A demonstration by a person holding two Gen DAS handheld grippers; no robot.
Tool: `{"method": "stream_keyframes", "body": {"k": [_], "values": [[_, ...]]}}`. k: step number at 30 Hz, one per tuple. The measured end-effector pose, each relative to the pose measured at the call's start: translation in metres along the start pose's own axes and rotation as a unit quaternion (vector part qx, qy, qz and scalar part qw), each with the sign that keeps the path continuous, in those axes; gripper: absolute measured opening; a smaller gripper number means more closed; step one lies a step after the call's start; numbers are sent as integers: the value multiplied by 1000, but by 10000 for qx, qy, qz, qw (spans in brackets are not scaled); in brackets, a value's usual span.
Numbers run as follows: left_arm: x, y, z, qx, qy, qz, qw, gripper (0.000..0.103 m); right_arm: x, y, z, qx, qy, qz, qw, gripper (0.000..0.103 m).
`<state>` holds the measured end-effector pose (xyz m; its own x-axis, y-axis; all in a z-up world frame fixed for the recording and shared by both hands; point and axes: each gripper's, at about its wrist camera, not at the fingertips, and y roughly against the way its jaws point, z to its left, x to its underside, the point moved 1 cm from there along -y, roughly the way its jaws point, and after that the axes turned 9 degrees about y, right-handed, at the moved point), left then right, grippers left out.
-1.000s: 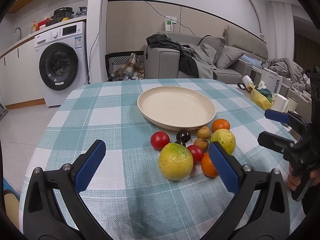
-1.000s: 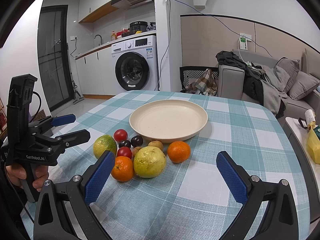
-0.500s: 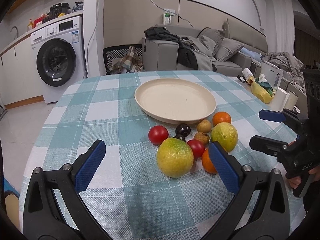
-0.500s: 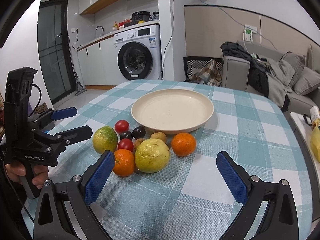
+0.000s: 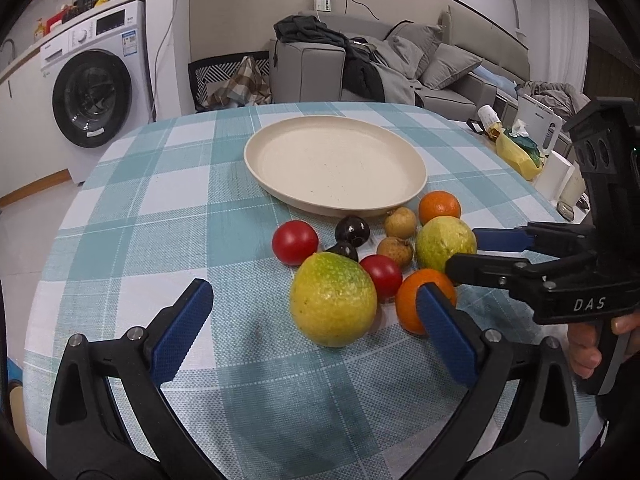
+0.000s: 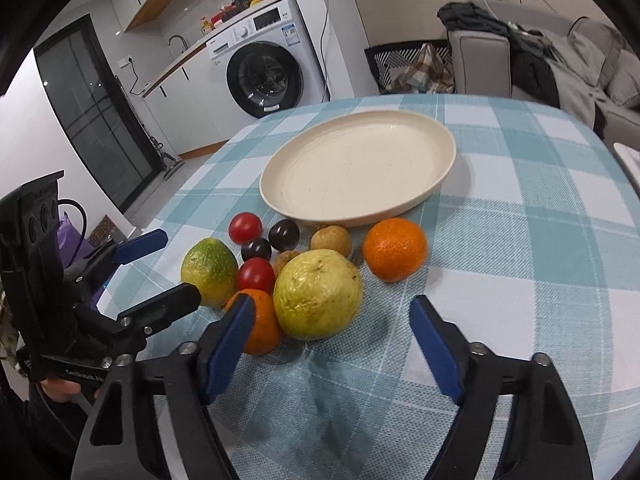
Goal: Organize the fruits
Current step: 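Grasp the large yellow citrus with the left gripper while the right grasps the green citrus, then carry both citrus fruits over the cream plate and lower them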
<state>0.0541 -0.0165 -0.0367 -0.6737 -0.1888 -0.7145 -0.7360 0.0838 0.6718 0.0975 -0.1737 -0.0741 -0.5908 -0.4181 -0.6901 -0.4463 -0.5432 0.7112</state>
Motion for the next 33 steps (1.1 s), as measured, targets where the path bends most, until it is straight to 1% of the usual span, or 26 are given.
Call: {"method": "stream_keyframes", "body": {"k": [2, 4, 5, 6, 9, 10, 11, 12, 13, 17, 21, 27, 33], "values": [[0, -4, 0, 29, 24, 69, 10000, 99, 0, -2, 0, -81, -71, 6, 9999, 67], [-1, -9, 1, 45, 86, 163, 9998, 94, 0, -4, -4, -140, -202, 16, 9997, 67], [-1, -11, 2, 84, 139, 225, 9996, 88, -1, -5, -5, -170, -238, 10, 9996, 66], [-1, -13, 3, 129, 191, 299, 9993, 85, -1, -5, -5, -220, -283, 5, 9994, 66], [-2, -20, 7, 322, 359, 452, 9978, 66, -4, -9, -6, -325, -349, 20, 9989, 66], [-2, -22, 8, 361, 392, 491, 9974, 62, -6, -10, -6, -328, -350, 30, 9988, 65], [-2, -24, 9, 401, 418, 532, 9969, 51, -7, -10, -5, -325, -360, 13, 9988, 63], [-2, -26, 10, 468, 451, 575, 9962, 47, -7, -10, -5, -324, -393, -13, 9987, 56], [-1, -28, 11, 496, 482, 595, 9958, 45, -7, -11, -5, -323, -448, -6, 9985, 53], [-1, -29, 13, 507, 512, 562, 9958, 45, -7, -14, -5, -369, -702, 44, 9968, 52], [-2, -25, 18, 534, 616, 474, 9955, 45, -6, -12, 0, -170, -721, 19, 9972, 51], [-7, -12, 27, 470, 732, 219, 9960, 45, -7, -7, 9, 132, -575, -91, 9982, 51], [-18, 7, 33, 349, 848, -31, 9958, 45, -12, 6, 19, 239, -316, -298, 9988, 50]]}}
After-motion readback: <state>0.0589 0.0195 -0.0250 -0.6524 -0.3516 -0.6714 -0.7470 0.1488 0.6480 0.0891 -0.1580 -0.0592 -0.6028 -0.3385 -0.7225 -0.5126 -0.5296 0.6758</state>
